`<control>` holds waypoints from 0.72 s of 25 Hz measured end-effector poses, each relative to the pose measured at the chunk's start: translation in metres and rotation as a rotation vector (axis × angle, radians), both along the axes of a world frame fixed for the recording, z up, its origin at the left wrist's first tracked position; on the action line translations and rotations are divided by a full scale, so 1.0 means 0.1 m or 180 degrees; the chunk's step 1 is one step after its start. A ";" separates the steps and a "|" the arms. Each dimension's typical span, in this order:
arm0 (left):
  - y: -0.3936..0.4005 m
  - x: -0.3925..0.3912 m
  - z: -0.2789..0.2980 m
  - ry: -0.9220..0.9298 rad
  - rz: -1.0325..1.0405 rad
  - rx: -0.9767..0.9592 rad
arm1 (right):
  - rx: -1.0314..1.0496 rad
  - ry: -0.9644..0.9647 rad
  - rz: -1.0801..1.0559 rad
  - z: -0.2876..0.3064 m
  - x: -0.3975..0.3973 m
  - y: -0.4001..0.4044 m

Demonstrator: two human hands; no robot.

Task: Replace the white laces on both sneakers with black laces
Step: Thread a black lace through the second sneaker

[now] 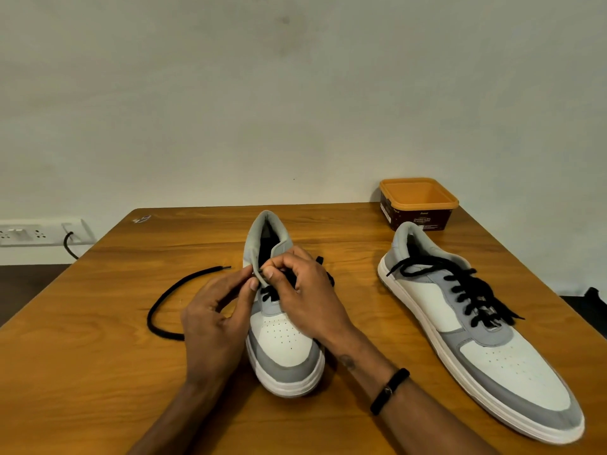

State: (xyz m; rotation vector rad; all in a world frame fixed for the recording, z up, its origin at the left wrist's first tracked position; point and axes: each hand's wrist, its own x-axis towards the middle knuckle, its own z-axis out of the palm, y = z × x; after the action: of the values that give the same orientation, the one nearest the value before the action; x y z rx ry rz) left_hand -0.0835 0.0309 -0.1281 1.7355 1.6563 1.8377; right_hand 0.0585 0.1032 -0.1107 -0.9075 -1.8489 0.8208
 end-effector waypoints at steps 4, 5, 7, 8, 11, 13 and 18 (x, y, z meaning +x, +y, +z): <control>0.00 0.00 0.01 -0.0168 -0.0020 -0.0035 | -0.0247 0.0190 0.0104 0.01 0.01 0.01; 0.01 0.00 0.02 -0.0239 -0.0036 -0.0051 | -0.0310 0.0227 0.0156 0.02 0.02 0.01; 0.01 0.01 0.02 -0.0331 -0.0090 -0.0066 | -0.0293 0.0182 0.0162 0.02 0.04 0.02; 0.01 0.01 0.02 -0.0332 -0.0092 -0.0070 | -0.0218 0.0097 0.0126 0.02 0.04 0.02; 0.02 0.00 0.01 -0.0231 -0.0055 -0.0076 | -0.0025 -0.0097 0.0009 0.01 0.01 0.01; 0.03 -0.01 0.00 -0.0201 -0.0056 -0.0091 | -0.0023 -0.0060 0.0007 0.02 0.02 0.02; 0.02 0.01 0.02 -0.0220 -0.0076 -0.0088 | -0.0067 0.0059 0.0022 0.03 0.03 0.02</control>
State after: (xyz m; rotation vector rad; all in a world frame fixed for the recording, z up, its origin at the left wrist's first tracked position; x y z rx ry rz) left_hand -0.0827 0.0329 -0.1262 1.6539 1.6205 1.8338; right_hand 0.0620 0.1048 -0.1077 -0.9043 -1.8313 0.8516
